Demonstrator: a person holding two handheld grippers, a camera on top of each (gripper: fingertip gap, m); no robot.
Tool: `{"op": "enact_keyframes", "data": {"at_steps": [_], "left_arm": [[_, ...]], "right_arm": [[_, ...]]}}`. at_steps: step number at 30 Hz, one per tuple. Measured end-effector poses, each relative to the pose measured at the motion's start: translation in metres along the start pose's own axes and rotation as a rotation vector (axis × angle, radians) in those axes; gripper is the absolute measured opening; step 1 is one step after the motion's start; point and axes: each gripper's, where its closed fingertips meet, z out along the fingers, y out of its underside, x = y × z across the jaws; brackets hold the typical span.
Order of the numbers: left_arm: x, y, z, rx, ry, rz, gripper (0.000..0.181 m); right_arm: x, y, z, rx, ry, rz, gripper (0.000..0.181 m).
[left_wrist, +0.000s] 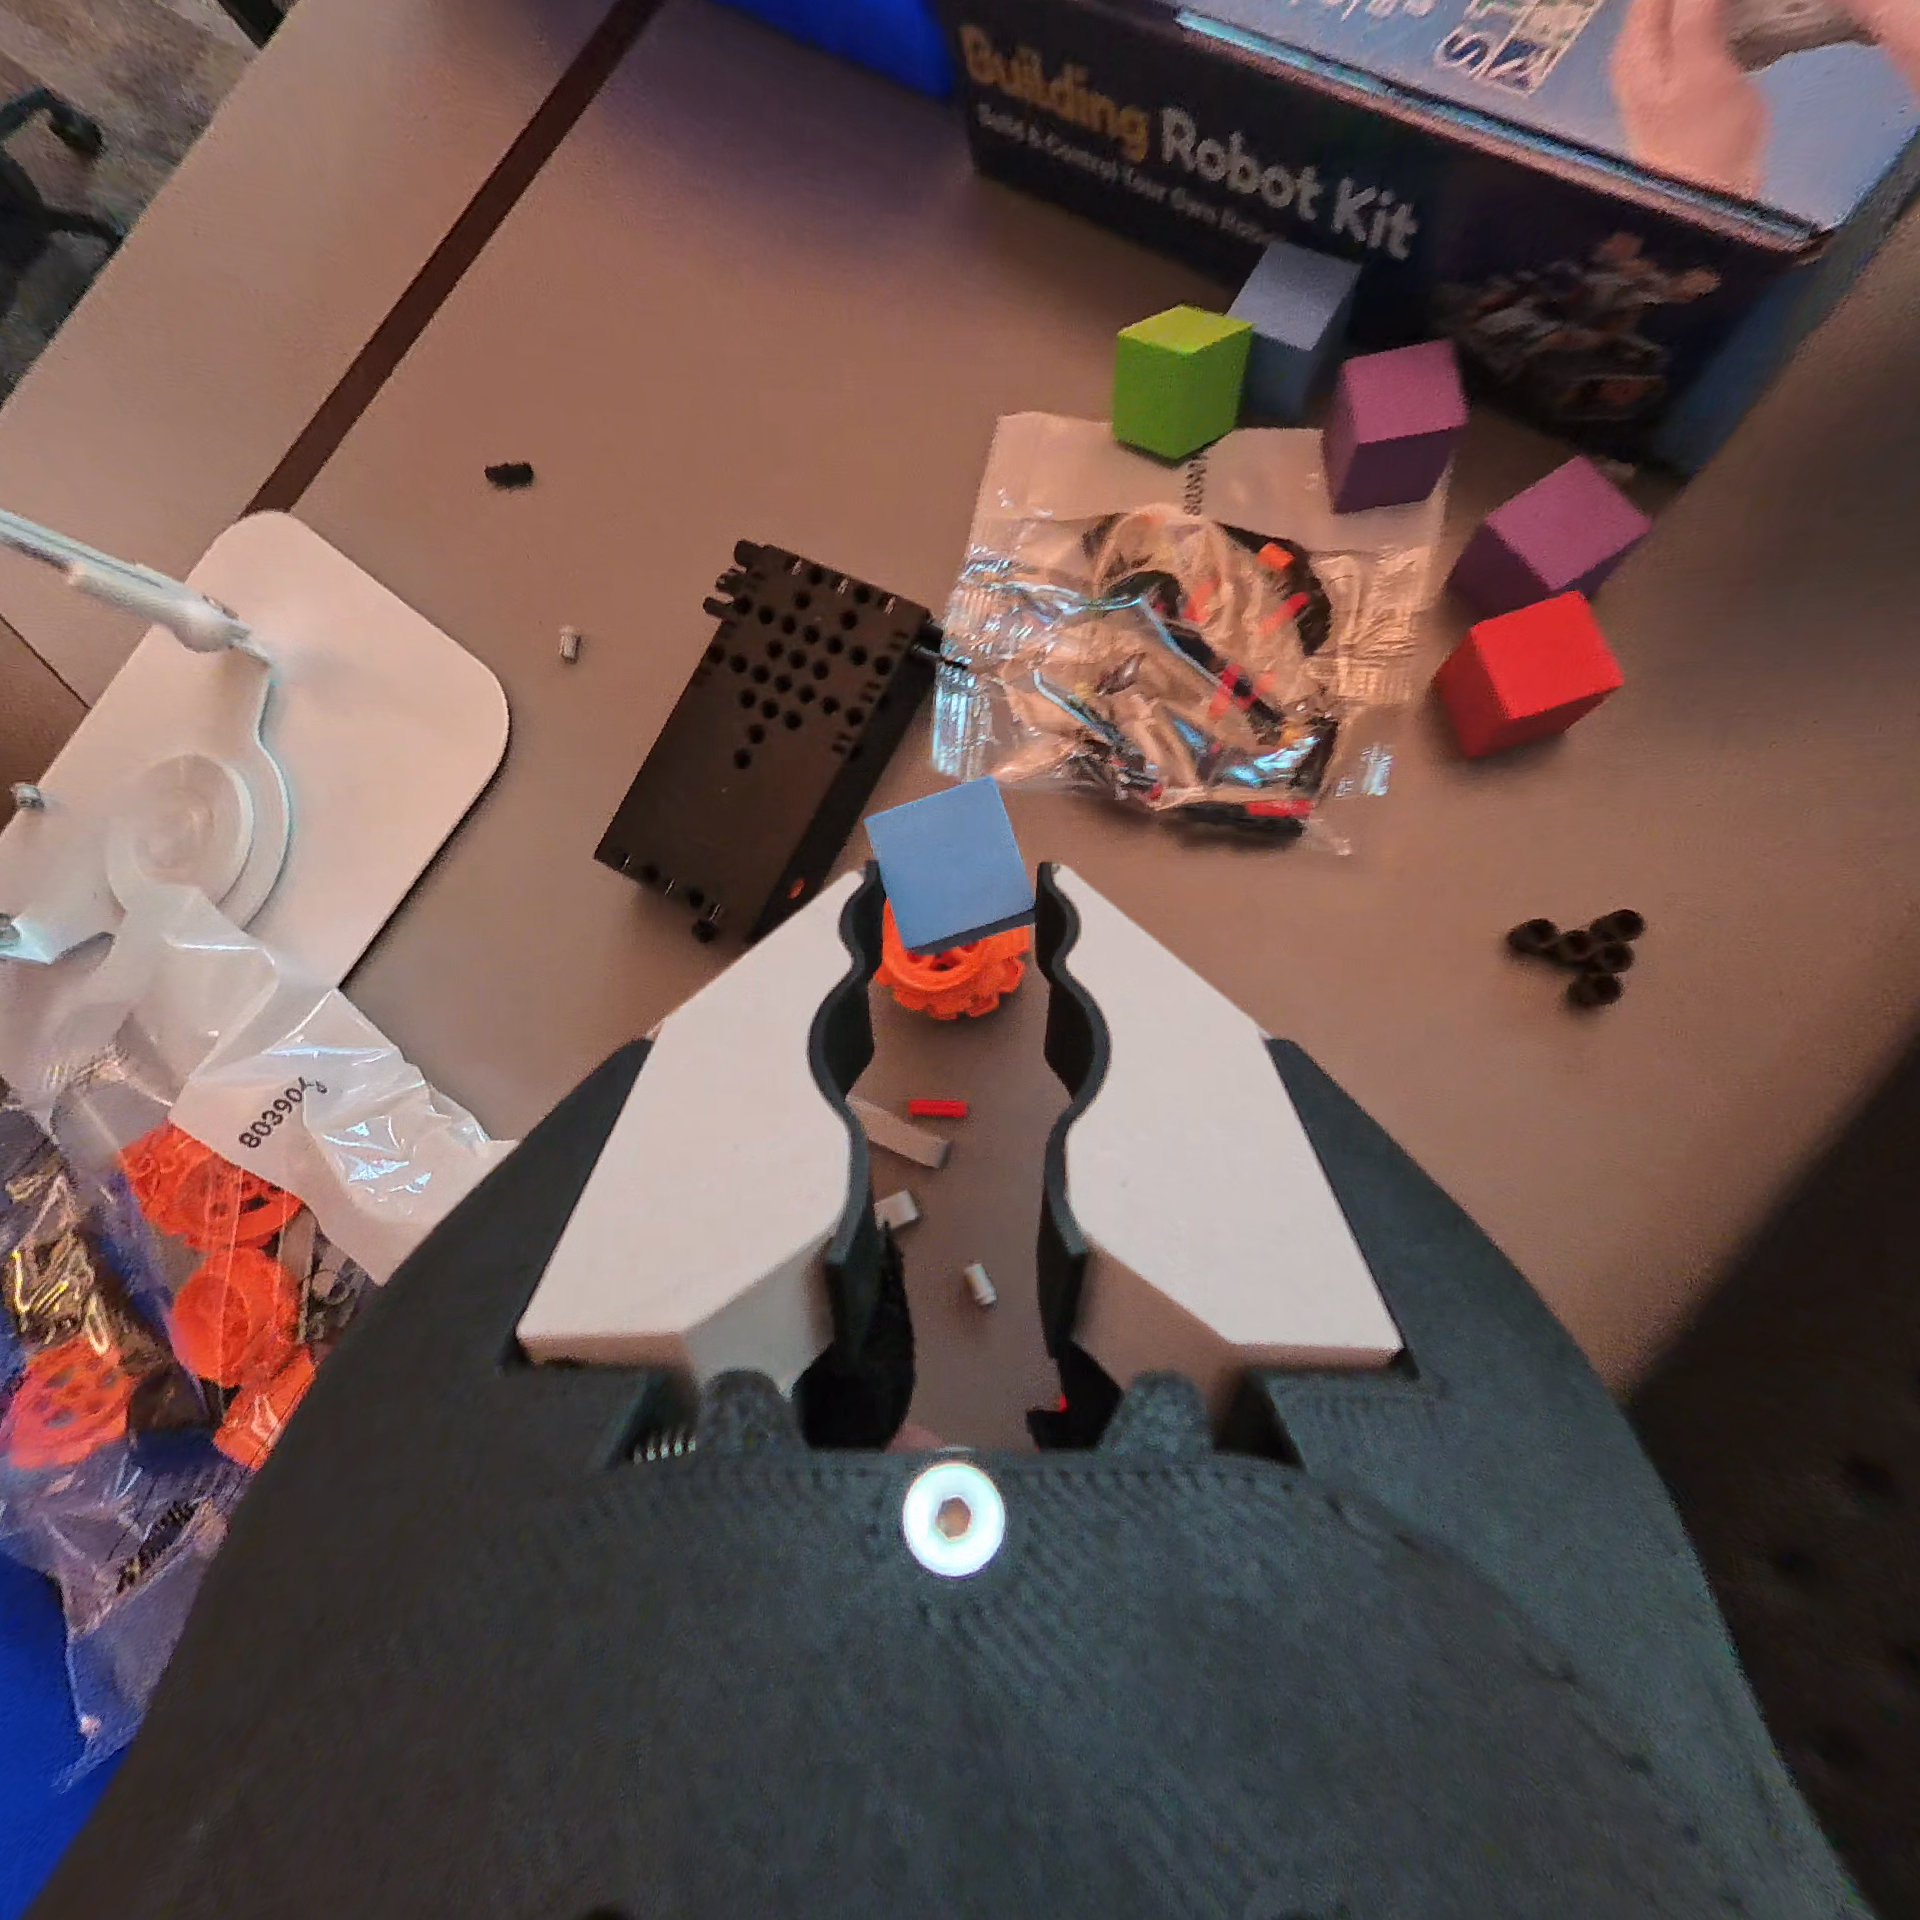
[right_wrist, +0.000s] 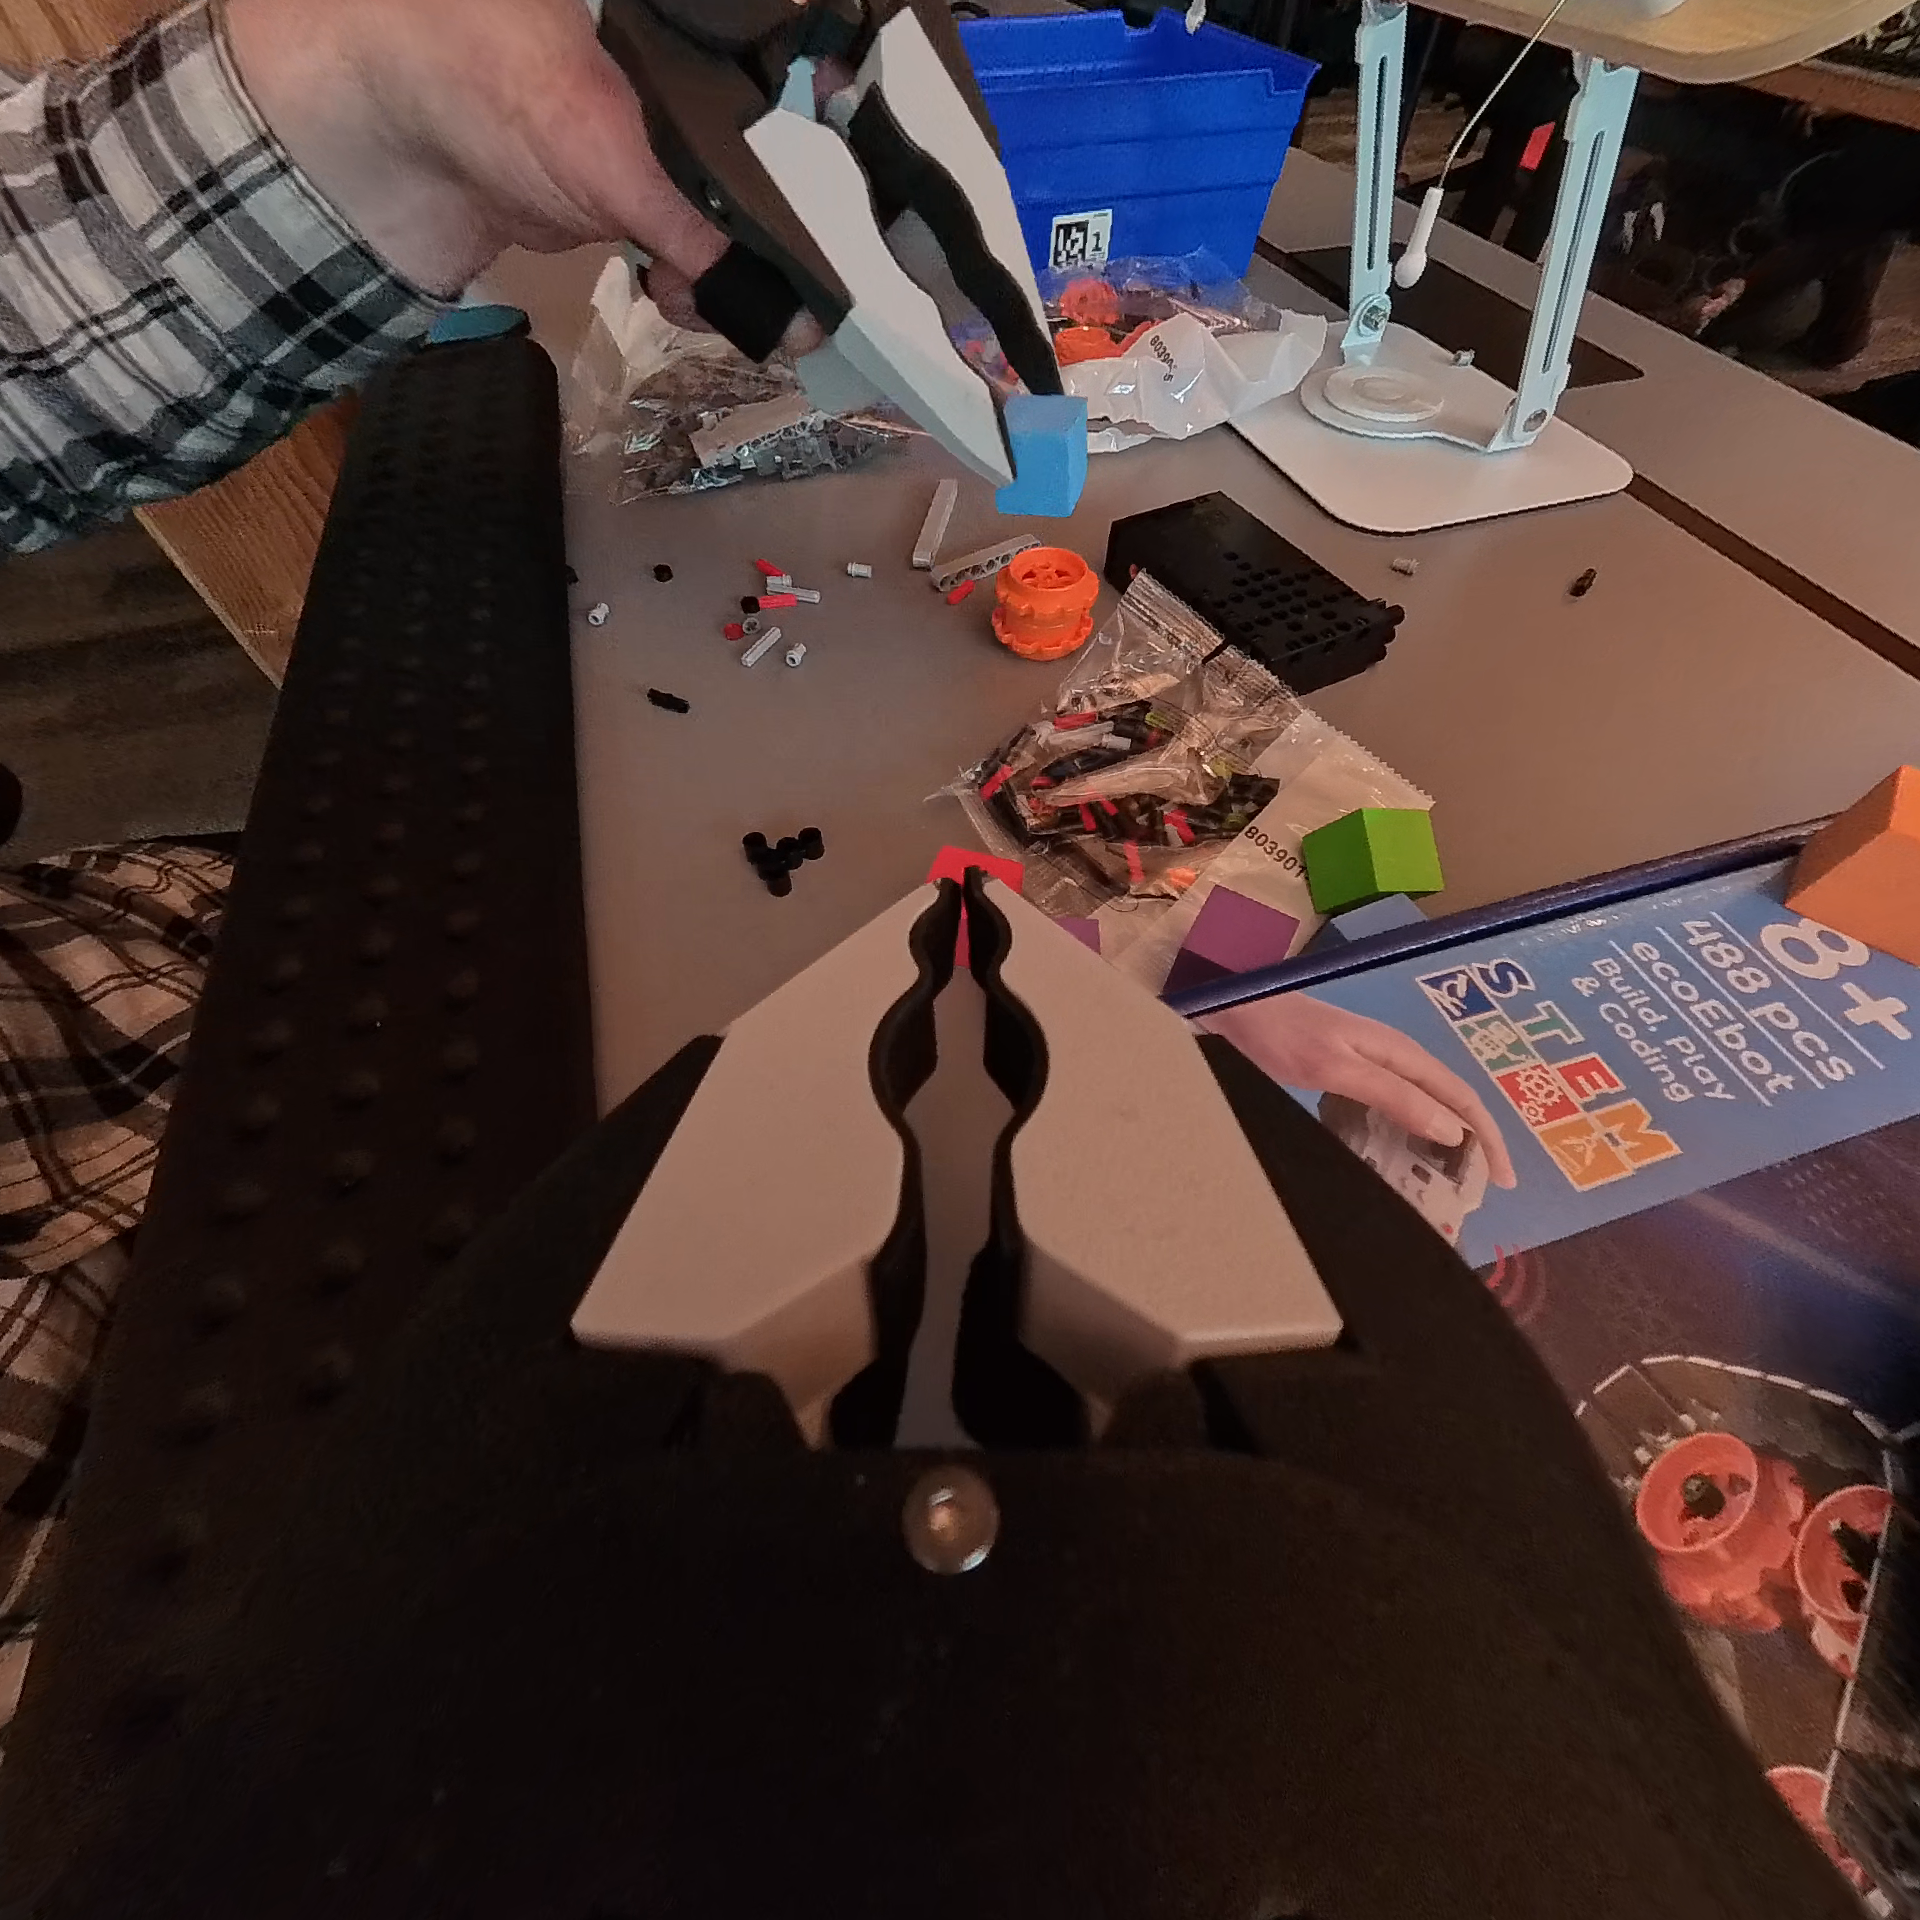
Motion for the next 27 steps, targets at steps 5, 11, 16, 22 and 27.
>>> {"op": "enact_keyframes", "data": {"at_steps": [5, 11, 16, 22, 27], "left_arm": [[-0.007, 0.016, 0.016, -0.056, -0.007, -0.003, 0.028], [-0.007, 0.022, 0.023, -0.080, 0.008, -0.009, 0.028], [-0.008, 0.024, 0.026, -0.093, 0.005, -0.005, 0.033], [-0.008, 0.008, 0.007, -0.038, -0.064, 0.027, 0.050], [0.075, -0.027, 0.010, 0.018, 0.067, 0.177, 0.053]], "right_arm": [[0.000, 0.000, 0.000, -0.001, 0.000, 0.001, 0.000], [-0.001, 0.000, 0.000, -0.001, -0.003, 0.000, 0.000], [-0.001, 0.000, 0.000, 0.000, -0.003, 0.000, 0.000], [0.000, 0.000, 0.000, 0.002, -0.003, 0.001, 0.000], [0.000, 0.000, 0.000, 0.001, -0.003, 0.001, 0.000]]}}
